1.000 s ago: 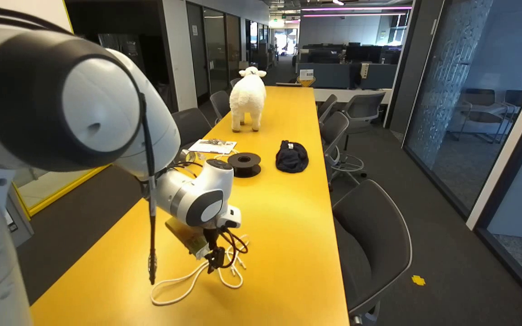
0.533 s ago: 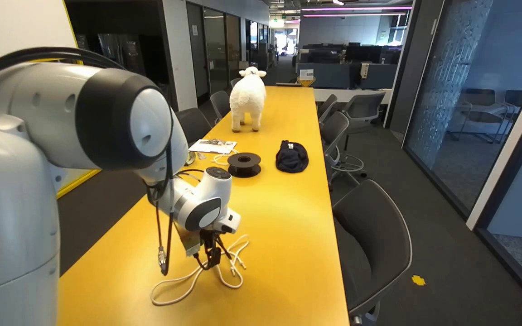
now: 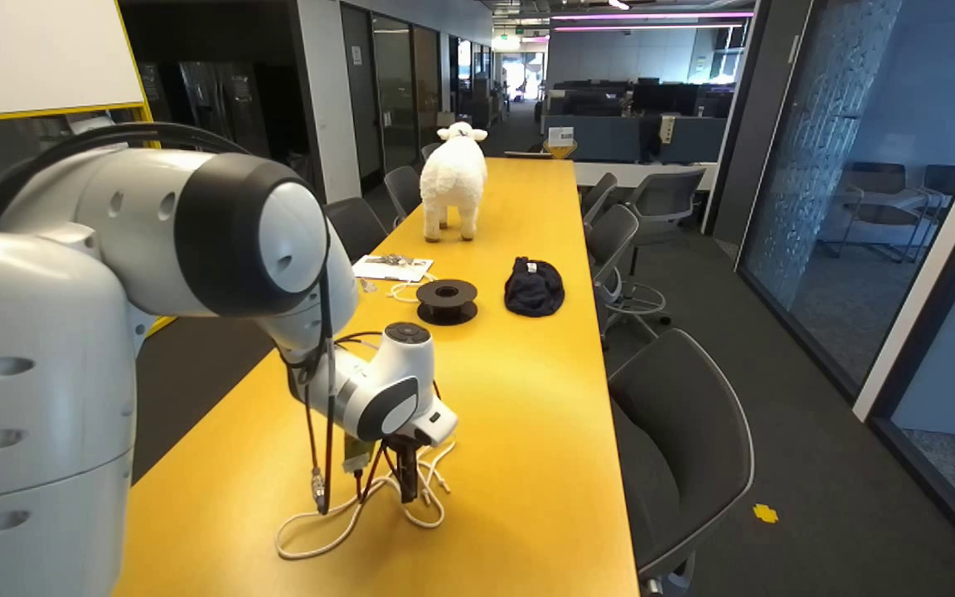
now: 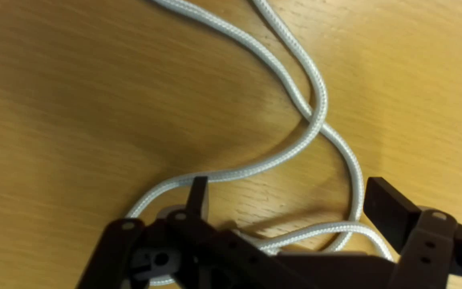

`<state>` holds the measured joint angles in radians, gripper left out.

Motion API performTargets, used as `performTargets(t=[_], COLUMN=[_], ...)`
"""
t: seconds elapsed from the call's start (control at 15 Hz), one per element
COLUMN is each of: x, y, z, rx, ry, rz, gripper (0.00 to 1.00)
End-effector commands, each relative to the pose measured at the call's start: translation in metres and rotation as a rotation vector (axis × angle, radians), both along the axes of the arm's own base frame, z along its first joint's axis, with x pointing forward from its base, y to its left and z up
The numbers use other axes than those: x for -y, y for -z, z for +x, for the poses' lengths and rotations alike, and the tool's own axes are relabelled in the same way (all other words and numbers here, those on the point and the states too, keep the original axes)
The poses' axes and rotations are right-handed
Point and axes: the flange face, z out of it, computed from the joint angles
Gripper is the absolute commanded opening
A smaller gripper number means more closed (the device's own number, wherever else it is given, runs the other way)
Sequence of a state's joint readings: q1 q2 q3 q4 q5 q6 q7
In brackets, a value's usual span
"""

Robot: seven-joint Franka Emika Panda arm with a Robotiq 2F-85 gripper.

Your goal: Move the rope to the right

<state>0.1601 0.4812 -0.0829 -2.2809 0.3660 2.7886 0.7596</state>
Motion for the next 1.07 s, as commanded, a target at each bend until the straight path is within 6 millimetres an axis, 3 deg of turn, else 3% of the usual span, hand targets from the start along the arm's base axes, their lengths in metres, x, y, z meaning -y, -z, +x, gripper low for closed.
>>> performTargets(t=[0.0, 0.47, 1.0], x=[-0.005, -0.005, 0.006], y=[-0.004, -0.010, 0.004], z=[0.008, 0.016, 0.033], rx=[0.007, 0.006, -0.036], ry=[0.075, 0.156, 0.255], rz=[-0.050, -0.102, -0.140], gripper=[1.00, 1.00, 1.00])
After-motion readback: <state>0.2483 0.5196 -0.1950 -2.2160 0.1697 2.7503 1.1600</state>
